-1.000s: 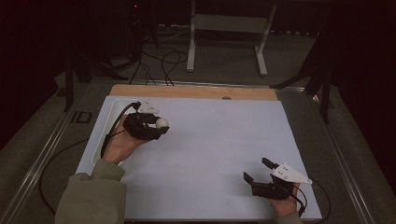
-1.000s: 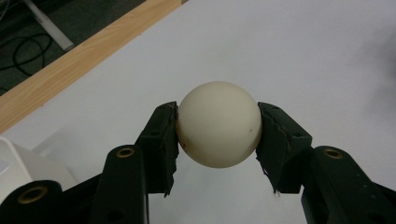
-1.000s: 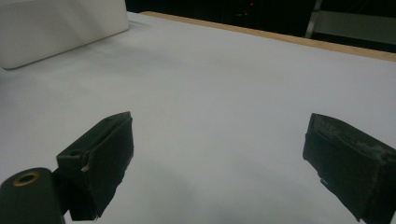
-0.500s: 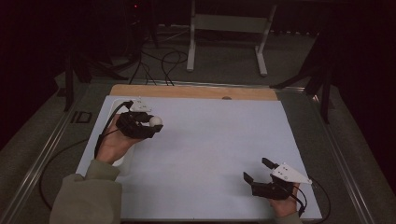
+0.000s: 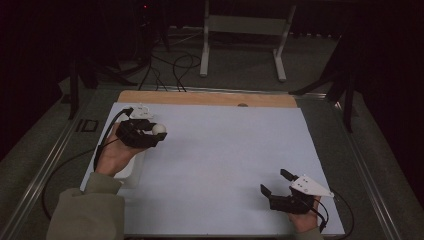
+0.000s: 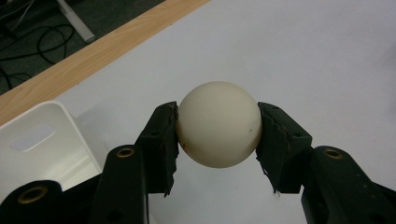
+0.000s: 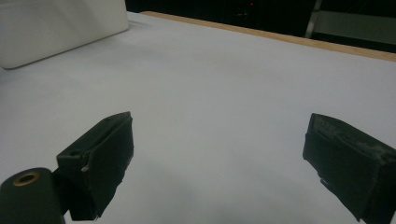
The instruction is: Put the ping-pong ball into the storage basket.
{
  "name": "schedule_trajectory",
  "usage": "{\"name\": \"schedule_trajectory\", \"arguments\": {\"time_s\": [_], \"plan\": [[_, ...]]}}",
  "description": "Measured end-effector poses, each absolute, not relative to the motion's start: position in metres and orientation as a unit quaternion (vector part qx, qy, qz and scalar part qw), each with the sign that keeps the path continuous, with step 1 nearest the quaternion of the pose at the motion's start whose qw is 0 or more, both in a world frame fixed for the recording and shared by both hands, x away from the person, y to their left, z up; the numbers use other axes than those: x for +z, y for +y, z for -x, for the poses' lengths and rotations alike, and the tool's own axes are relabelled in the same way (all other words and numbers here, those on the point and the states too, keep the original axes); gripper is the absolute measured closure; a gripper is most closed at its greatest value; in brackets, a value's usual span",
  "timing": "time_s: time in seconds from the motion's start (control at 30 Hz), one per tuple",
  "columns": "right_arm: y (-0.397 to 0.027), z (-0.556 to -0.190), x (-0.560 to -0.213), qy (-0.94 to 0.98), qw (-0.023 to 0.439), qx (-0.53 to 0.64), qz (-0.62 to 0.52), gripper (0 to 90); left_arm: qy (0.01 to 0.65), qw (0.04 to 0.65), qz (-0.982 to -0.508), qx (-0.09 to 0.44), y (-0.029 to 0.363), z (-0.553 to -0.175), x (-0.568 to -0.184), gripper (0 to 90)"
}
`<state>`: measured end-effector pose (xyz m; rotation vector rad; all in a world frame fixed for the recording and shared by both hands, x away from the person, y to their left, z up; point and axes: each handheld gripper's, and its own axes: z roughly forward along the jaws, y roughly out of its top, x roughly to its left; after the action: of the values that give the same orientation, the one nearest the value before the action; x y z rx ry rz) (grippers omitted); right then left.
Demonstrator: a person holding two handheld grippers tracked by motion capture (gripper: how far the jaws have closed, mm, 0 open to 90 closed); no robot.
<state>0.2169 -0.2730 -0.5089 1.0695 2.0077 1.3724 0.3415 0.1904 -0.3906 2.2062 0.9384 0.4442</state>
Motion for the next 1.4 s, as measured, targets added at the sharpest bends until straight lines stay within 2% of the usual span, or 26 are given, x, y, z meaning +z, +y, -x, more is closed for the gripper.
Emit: {"name": "schedule_trajectory", "arguments": {"time_s": [1.4], "plan": [[-0.272,-0.217,-0.509,0.734,0.239,0.502,-0.39,8.5,0.391,0.329,-0.841,0.177,0.216,-0.342,-0.392,51.5]]}}
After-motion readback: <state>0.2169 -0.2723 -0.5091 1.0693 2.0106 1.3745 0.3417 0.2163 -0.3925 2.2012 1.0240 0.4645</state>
